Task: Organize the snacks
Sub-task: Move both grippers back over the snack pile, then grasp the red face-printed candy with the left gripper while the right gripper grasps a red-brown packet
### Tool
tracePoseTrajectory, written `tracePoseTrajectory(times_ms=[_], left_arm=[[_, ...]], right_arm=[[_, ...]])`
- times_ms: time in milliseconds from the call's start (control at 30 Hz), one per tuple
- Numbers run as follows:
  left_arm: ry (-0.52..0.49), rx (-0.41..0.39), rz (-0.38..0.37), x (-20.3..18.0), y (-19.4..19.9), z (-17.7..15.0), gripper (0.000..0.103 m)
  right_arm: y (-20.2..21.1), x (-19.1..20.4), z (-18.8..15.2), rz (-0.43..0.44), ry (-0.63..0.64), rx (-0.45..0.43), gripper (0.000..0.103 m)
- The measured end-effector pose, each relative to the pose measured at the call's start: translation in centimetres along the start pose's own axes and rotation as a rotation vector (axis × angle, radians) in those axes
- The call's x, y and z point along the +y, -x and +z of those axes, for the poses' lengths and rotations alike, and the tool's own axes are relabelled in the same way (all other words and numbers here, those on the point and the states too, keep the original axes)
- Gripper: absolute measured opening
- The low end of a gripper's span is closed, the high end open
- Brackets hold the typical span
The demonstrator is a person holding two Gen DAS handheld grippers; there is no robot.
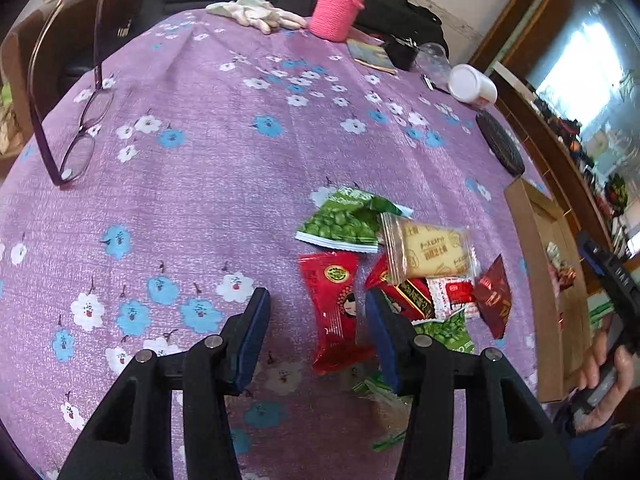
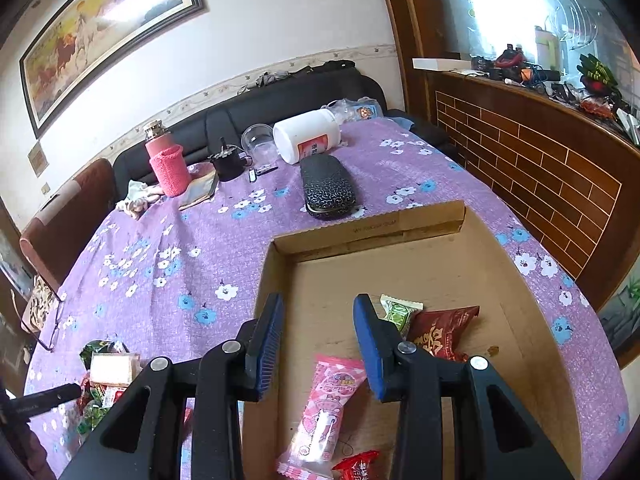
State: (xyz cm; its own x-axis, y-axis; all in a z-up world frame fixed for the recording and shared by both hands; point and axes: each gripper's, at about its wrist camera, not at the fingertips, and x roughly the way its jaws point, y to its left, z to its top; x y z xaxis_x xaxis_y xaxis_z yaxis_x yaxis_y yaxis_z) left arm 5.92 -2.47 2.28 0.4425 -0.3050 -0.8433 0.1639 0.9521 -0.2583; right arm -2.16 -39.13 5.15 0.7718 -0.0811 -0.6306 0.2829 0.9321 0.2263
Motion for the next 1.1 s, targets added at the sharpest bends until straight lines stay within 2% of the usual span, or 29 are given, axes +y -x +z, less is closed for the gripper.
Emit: tracePoseTrajectory(times_ms=[33,100,167,267,300,367,400,433,533,600,700,933,1000,1100], left_arm=[[-0.018,-0.002,0.019,-0.3,-0.2,-0.1,0.047],[-0.047,0.005,0.049,-0.7,-0.7,-0.3,0.039],[-0.067,0.002,0.075,-1.0,-0.9,-0.4,0.037],[-0.108,-0.022,0.163,-1.6,-1.2,-0.6,0.026],[-0.117,-0.030,0.184,-1.6,-1.2,-0.6,0.022],[-0.117,-0.043,0.207,-1.4,-1.3,-0.6,0.020],[-0.111,-0.045,0.204,-1.2,-1.2,-0.5,0.020],[-0.108,-0.046,0.199,-1.1,-1.2,-0.5,0.020],[-0.112,-0.051,0.211,-1.2,-1.1,-0.7,0.020],[-0.125,-0.053,0.225,-1.5,-1.1,-0.8,0.021],[-0.130,-0.056,0.232,-1.6,-1.1,-0.9,0.021],[-0.112,-0.052,0.207,-1.4,-1.0,-0.9,0.021],[-0.107,-0.050,0.201,-1.3,-1.0,-0.8,0.021],[-0.105,-0.048,0.204,-1.4,-1.1,-0.8,0.021]], right_arm=[[0.0,0.0,0.0,0.003,0.001,-0.002,0.039],[0.1,0.3,0.0,0.018,0.010,-0.005,0.039],[0.2,0.6,-0.1,0.049,0.018,-0.002,0.039],[0.3,1.7,-0.4,0.146,0.047,0.020,0.039],[0.4,2.3,-0.5,0.203,0.062,0.036,0.039],[0.3,3.8,-1.1,0.313,0.092,0.080,0.041],[0.2,4.8,-1.6,0.361,0.112,0.116,0.046],[-0.1,5.8,-2.1,0.396,0.134,0.153,0.051],[-1.0,9.1,-3.7,0.468,0.190,0.284,0.052],[-1.4,10.8,-4.5,0.459,0.242,0.331,0.052],[-1.9,13.2,-4.9,0.391,0.352,0.351,0.052],[-6.3,13.8,-4.7,0.394,0.288,0.457,0.053],[-6.3,13.5,-5.5,0.410,0.280,0.487,0.053],[-4.8,13.7,-6.7,0.442,0.321,0.481,0.054]])
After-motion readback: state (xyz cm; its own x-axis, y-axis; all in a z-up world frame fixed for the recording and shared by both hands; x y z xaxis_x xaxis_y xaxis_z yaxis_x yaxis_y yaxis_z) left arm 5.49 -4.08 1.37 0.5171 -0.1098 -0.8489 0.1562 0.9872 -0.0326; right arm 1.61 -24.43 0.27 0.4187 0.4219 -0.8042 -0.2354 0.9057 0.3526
